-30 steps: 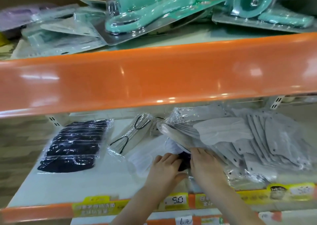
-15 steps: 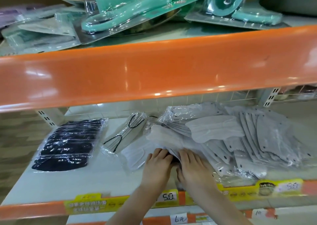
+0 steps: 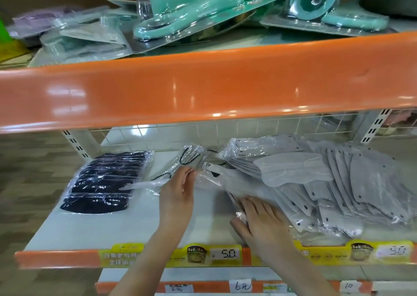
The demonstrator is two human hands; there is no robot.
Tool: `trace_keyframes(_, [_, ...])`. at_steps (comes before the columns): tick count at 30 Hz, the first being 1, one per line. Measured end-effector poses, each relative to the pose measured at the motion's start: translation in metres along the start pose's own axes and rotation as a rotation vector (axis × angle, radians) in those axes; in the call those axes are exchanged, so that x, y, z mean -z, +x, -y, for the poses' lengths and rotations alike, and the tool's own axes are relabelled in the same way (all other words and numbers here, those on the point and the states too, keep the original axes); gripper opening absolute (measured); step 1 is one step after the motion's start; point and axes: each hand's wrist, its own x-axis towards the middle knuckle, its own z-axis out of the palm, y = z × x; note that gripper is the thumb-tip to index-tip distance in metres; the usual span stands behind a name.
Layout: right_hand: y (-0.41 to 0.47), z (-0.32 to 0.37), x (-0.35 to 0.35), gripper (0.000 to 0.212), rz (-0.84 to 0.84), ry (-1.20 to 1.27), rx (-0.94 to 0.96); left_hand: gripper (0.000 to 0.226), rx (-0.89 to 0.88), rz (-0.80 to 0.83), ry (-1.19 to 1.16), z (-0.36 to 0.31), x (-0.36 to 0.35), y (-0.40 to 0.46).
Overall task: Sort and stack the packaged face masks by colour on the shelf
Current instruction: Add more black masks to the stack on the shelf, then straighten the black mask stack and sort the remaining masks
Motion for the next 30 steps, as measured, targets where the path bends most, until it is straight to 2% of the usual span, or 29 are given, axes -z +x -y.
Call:
trace_keyframes(4, [0.006, 0.007, 0.014, 0.061, 0.01, 0.198, 0.0, 0.019, 0.253, -0.081, -0.348, -0.003, 0.012, 0.005])
trace_keyframes(8, [0.018, 0.018, 0.022, 0.073, 0.0, 0.433, -0.041, 0.015, 0.42, -0.164, -0.562, -0.002, 0.021, 0.002])
trace_keyframes(11, [0.027, 0.029, 0.024, 0.075, 0.003, 0.463, -0.027, 0.02, 0.396, -0.173, -0.637, -0.009, 0.032, 0.003])
trace_keyframes(14, [0.037, 0.042, 0.023, 0.067, -0.025, 0.499, -0.005, 0.035, 0.334, -0.157, -0.764, -0.021, 0.047, 0.007])
trace_keyframes(18, [0.046, 0.054, 0.013, 0.043, -0.256, 0.538, 0.2, 0.055, 0.167, 0.03, -1.007, -0.026, 0.07, 0.012])
trace_keyframes(20, [0.048, 0.061, 0.013, 0.041, -0.369, 0.54, 0.183, 0.062, 0.132, 0.088, -1.02, -0.024, 0.081, 0.015])
trace_keyframes(22, [0.051, 0.068, 0.017, 0.036, -0.461, 0.513, 0.15, 0.064, 0.196, 0.096, -0.997, -0.016, 0.087, 0.019])
trace_keyframes(26, [0.054, 0.075, 0.018, 0.023, -0.574, 0.377, 0.191, 0.059, 0.497, 0.043, -0.713, 0.011, 0.099, 0.03])
trace_keyframes(28, [0.057, 0.08, 0.014, 0.023, -0.603, 0.322, 0.179, 0.058, 0.668, 0.024, -0.669, 0.025, 0.107, 0.034])
trace_keyframes(30, [0.059, 0.089, 0.009, 0.024, -0.632, 0.289, 0.177, 0.052, 0.759, 0.044, -0.664, 0.038, 0.117, 0.033])
